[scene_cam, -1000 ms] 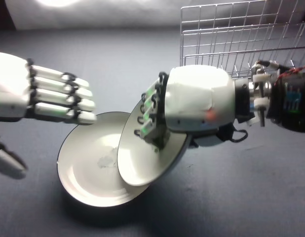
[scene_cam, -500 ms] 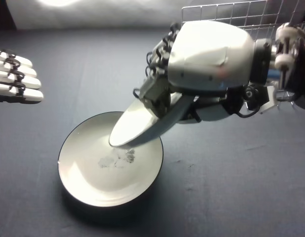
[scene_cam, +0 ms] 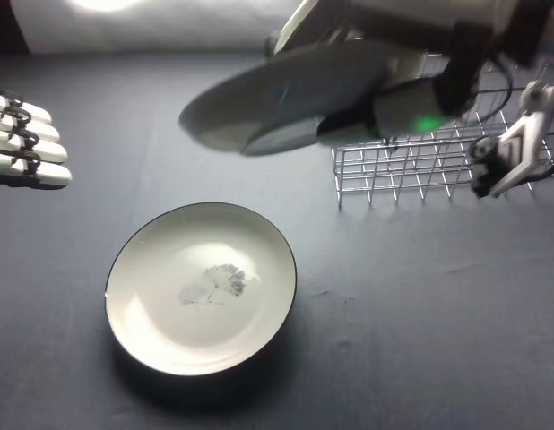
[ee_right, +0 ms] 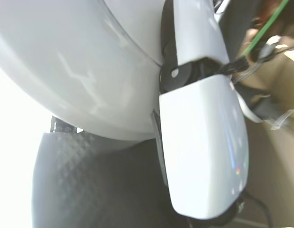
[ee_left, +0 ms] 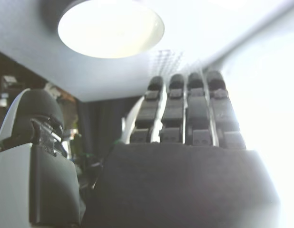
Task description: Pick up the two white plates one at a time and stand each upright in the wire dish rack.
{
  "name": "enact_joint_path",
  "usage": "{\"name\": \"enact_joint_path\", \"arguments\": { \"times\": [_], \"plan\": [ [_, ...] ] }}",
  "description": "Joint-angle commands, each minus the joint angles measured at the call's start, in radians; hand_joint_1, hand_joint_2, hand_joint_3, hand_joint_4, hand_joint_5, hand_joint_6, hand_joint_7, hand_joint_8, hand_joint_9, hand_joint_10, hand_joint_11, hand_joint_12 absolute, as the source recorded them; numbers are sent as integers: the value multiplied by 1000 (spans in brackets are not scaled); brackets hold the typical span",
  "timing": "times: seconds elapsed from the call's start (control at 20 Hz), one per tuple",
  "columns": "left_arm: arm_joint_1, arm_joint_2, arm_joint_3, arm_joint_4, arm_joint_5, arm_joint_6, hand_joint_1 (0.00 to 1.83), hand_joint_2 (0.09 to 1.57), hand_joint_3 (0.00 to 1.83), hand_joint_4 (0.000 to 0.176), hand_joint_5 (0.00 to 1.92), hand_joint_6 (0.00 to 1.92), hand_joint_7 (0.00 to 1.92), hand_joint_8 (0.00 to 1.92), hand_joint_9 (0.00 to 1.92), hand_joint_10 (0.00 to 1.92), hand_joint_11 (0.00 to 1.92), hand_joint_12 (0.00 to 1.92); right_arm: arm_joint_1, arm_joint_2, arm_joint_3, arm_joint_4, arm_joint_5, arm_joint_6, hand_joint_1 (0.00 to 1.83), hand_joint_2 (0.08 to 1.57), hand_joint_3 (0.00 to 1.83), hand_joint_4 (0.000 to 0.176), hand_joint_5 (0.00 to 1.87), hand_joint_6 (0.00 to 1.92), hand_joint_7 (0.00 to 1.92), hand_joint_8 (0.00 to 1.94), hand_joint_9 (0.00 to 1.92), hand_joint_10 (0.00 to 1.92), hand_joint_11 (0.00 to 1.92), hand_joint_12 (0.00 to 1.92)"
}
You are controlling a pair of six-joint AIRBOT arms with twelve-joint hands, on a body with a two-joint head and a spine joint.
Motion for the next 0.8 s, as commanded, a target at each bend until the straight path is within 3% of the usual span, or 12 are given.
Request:
{"name": "enact_joint_path", "arguments": {
  "times": [0.0,0.1,0.35,0.5,0.55,0.65,0.75],
  "plan": [
    [-24,-1,0,-59,-27,-10,0,1117,4,0,16,6,21,8,30,11,49,22,28,13,-2,45,100,11,1391,1074,1,0,987,762,1134,846,958,1172,766,1579],
    [-62,-2,-6,-25,-30,-39,0,1104,0,0,2,0,6,0,14,2,31,14,49,28,5,104,56,12,1394,1061,0,0,984,839,1187,695,993,1115,769,1488],
    [-143,-10,-9,10,-44,-80,0,1113,1,0,0,0,9,2,18,2,29,14,76,54,45,143,-19,13,1396,1051,0,0,1026,756,1195,688,1012,1087,812,1444],
    [-145,-16,-23,13,-65,-98,0,1113,1,0,0,0,0,0,7,3,31,15,88,57,91,147,-36,14,1395,1053,0,0,1017,827,1184,677,1011,1082,750,1522],
    [-145,-23,-30,18,-63,-99,0,1107,0,0,0,0,5,2,17,6,44,21,97,58,110,158,-45,13,1395,1054,1,0,992,888,1182,652,1030,1056,794,1445],
    [-139,-30,-38,18,-61,-118,0,1118,3,0,6,1,17,5,25,7,44,22,107,59,132,166,-55,12,1391,1067,2,0,994,810,1143,785,981,1141,751,1555],
    [-127,-42,-48,18,-52,-127,0,1113,1,0,0,0,3,0,12,1,26,15,112,66,149,174,-62,12,1390,1074,1,0,981,830,1135,787,963,1179,727,1590]
  ]
}}
